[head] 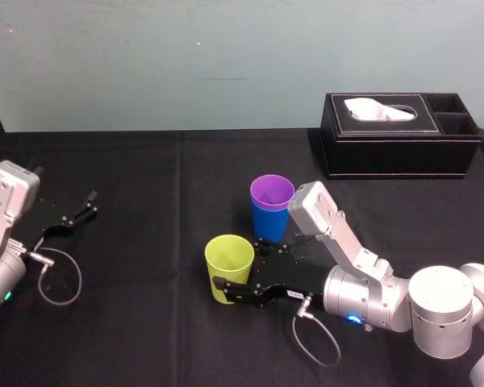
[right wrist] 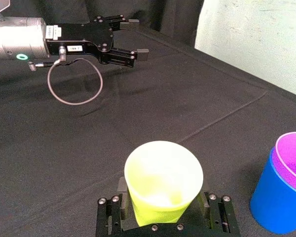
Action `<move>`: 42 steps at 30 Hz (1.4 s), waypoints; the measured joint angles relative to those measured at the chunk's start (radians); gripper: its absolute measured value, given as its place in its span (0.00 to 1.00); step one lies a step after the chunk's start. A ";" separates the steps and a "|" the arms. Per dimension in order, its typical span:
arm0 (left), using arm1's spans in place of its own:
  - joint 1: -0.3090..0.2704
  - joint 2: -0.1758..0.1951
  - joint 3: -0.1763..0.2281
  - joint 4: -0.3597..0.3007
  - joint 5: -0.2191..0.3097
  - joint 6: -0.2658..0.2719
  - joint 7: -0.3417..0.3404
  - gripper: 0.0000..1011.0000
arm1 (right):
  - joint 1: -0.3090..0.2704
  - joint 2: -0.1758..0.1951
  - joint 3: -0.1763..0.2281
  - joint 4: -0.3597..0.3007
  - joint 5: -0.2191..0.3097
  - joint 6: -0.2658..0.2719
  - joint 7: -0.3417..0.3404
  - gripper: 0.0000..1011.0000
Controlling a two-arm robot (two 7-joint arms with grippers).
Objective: Stack the three plastic cups sequentially using one hand.
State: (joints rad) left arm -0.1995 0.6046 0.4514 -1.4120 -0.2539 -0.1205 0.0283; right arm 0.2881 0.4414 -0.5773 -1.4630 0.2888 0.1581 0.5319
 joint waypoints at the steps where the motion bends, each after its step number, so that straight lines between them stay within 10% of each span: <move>1: 0.000 0.000 0.000 0.000 0.000 0.000 0.000 1.00 | 0.000 0.000 0.000 0.000 0.000 0.000 0.000 0.81; 29: 0.000 0.000 0.000 0.000 0.000 0.000 0.000 1.00 | -0.005 0.002 0.004 -0.006 0.003 -0.002 0.000 0.73; 42: 0.000 0.000 0.000 0.000 0.000 0.000 0.000 1.00 | -0.040 0.034 0.044 -0.116 0.025 0.030 -0.026 0.73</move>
State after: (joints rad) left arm -0.1995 0.6047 0.4514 -1.4120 -0.2539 -0.1205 0.0283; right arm 0.2479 0.4750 -0.5333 -1.5787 0.3138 0.1878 0.5059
